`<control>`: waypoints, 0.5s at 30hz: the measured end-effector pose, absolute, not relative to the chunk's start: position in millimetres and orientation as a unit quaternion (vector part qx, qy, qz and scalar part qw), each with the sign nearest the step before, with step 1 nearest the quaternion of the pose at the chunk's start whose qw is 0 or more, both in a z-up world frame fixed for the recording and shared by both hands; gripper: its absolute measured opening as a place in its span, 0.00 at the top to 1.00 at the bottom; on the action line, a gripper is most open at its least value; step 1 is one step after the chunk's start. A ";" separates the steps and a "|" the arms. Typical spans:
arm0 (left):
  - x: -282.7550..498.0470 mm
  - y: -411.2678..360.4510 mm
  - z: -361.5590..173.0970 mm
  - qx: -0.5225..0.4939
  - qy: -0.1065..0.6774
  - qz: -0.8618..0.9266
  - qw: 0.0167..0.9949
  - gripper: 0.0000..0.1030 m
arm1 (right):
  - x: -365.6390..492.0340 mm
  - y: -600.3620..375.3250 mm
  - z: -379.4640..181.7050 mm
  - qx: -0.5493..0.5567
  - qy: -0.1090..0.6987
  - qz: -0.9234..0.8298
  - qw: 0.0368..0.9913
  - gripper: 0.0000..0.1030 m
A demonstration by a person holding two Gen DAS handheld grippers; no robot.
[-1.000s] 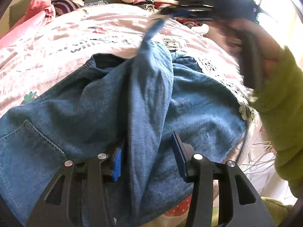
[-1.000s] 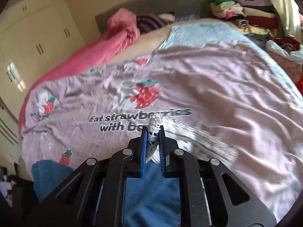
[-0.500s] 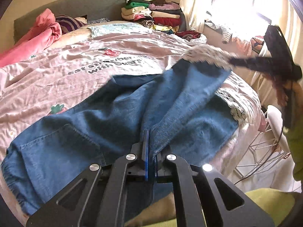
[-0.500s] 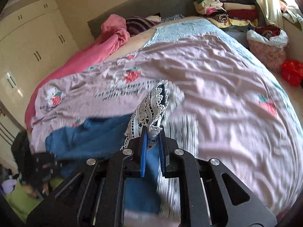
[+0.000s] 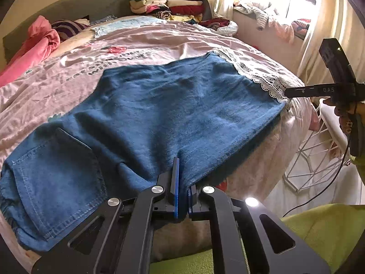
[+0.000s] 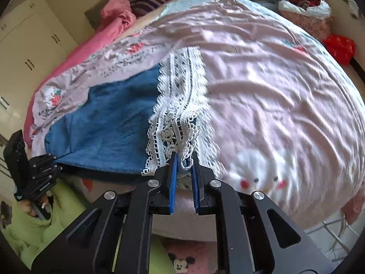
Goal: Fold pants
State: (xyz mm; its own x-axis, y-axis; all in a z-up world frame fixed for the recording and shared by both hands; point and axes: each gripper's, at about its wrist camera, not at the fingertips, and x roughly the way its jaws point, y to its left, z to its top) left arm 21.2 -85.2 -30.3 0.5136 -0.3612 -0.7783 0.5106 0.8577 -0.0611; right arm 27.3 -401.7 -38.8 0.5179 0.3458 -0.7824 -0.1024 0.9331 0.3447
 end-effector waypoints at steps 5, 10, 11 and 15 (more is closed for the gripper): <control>21.9 -91.9 -40.6 0.106 0.438 -0.251 0.856 0.93 | 28.3 -405.5 -52.2 0.138 0.490 0.121 0.852 0.94; 24.4 -89.2 -45.4 0.093 0.448 -0.249 0.853 0.63 | 29.2 -400.4 -47.7 0.114 0.497 0.127 0.851 0.84; 23.1 -88.6 -44.2 0.093 0.447 -0.249 0.854 0.44 | 28.5 -400.8 -45.4 0.111 0.498 0.124 0.851 0.79; 12.0 -73.3 -26.4 0.076 0.431 -0.247 0.864 0.34 | 21.4 -407.8 -15.5 0.087 0.454 0.089 0.882 0.63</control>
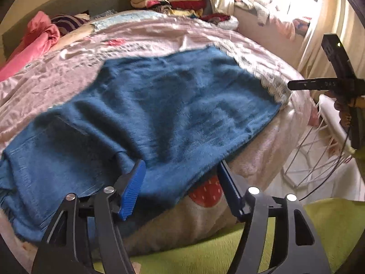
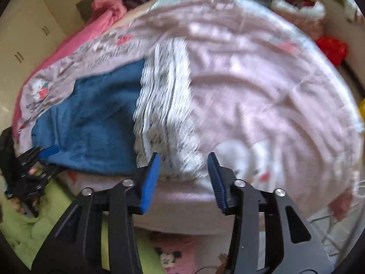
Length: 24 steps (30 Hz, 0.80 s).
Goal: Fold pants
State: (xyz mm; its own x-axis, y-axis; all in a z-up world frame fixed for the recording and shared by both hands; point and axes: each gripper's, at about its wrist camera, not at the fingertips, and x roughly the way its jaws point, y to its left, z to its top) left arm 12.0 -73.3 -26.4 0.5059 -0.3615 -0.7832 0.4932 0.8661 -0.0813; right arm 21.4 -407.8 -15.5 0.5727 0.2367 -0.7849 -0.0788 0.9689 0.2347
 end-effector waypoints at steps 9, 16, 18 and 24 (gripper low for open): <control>8.0 62.3 9.1 -0.066 0.392 -0.065 0.915 0.10 | 44.2 -344.4 -7.5 0.008 0.412 0.174 0.894 0.50; 19.2 126.3 -23.7 -0.156 0.408 0.037 0.899 0.08 | 58.2 -325.6 -42.8 -0.004 0.445 0.180 0.877 0.45; 24.7 123.8 -30.0 -0.163 0.404 0.025 0.900 0.42 | 57.6 -328.1 -46.2 -0.001 0.447 0.179 0.877 0.45; 34.5 131.3 -7.4 -0.129 0.370 0.048 0.919 0.64 | 54.7 -336.7 -47.1 0.010 0.449 0.178 0.876 0.45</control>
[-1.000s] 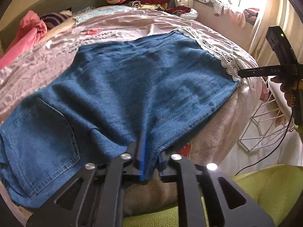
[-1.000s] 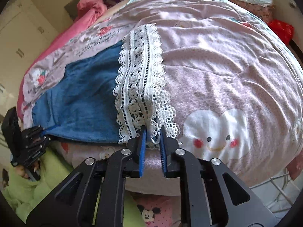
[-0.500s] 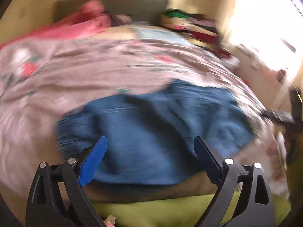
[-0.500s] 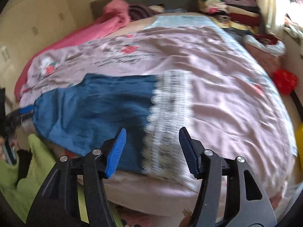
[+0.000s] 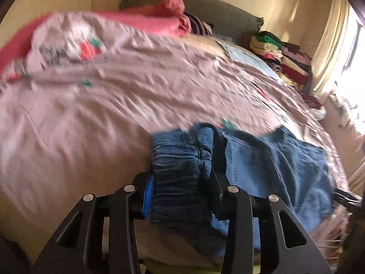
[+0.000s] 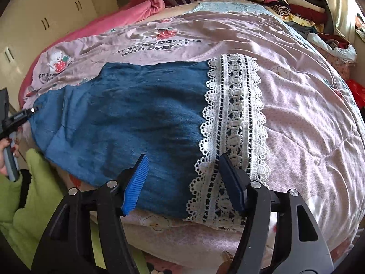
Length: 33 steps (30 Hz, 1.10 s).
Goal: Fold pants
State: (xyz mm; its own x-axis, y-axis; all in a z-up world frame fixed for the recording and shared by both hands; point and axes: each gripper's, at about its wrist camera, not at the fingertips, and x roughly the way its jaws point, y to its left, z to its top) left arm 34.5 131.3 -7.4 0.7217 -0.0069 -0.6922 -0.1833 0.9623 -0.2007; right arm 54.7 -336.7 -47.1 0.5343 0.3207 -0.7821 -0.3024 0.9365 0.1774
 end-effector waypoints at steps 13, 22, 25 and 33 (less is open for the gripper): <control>25.8 128.5 36.3 -0.101 0.325 0.067 0.938 0.18 | 54.4 -346.1 -23.7 0.017 0.404 0.186 0.895 0.35; 85.3 53.4 67.3 -0.083 0.336 -0.069 0.936 0.10 | 129.2 -386.2 0.4 0.067 0.385 0.159 0.907 0.34; 117.2 24.1 47.6 -0.064 0.369 -0.100 0.922 0.10 | 163.9 -395.1 -12.7 0.089 0.405 0.166 0.894 0.40; 192.1 -20.5 -23.7 -0.063 0.459 -0.154 0.873 0.10 | 201.3 -394.9 -53.7 0.114 0.445 0.203 0.865 0.60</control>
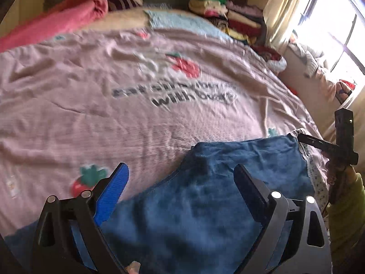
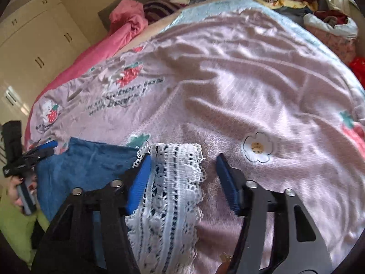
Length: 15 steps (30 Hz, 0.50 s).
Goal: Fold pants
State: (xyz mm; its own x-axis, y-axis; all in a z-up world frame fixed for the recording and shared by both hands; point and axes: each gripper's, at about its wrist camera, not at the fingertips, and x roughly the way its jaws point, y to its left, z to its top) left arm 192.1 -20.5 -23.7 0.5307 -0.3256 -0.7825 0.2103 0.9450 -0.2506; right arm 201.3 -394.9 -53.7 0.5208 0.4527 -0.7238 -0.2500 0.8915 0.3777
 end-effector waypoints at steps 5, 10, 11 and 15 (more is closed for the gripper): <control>209.4 -33.6 -49.3 -0.083 0.490 -0.177 0.850 0.41 | 194.9 -392.1 -58.5 0.115 0.434 0.228 0.864 0.75; 199.3 -49.0 -38.1 -0.065 0.480 -0.200 0.852 0.90 | 183.3 -384.6 -40.1 0.088 0.413 0.241 0.874 0.85; 196.4 -49.0 -28.9 -0.058 0.466 -0.201 0.860 0.90 | 181.8 -383.4 -33.3 0.082 0.404 0.244 0.878 0.85; 202.5 -52.2 -2.4 -0.035 0.431 -0.187 0.882 0.91 | 187.7 -380.6 -7.4 0.058 0.372 0.238 0.895 0.85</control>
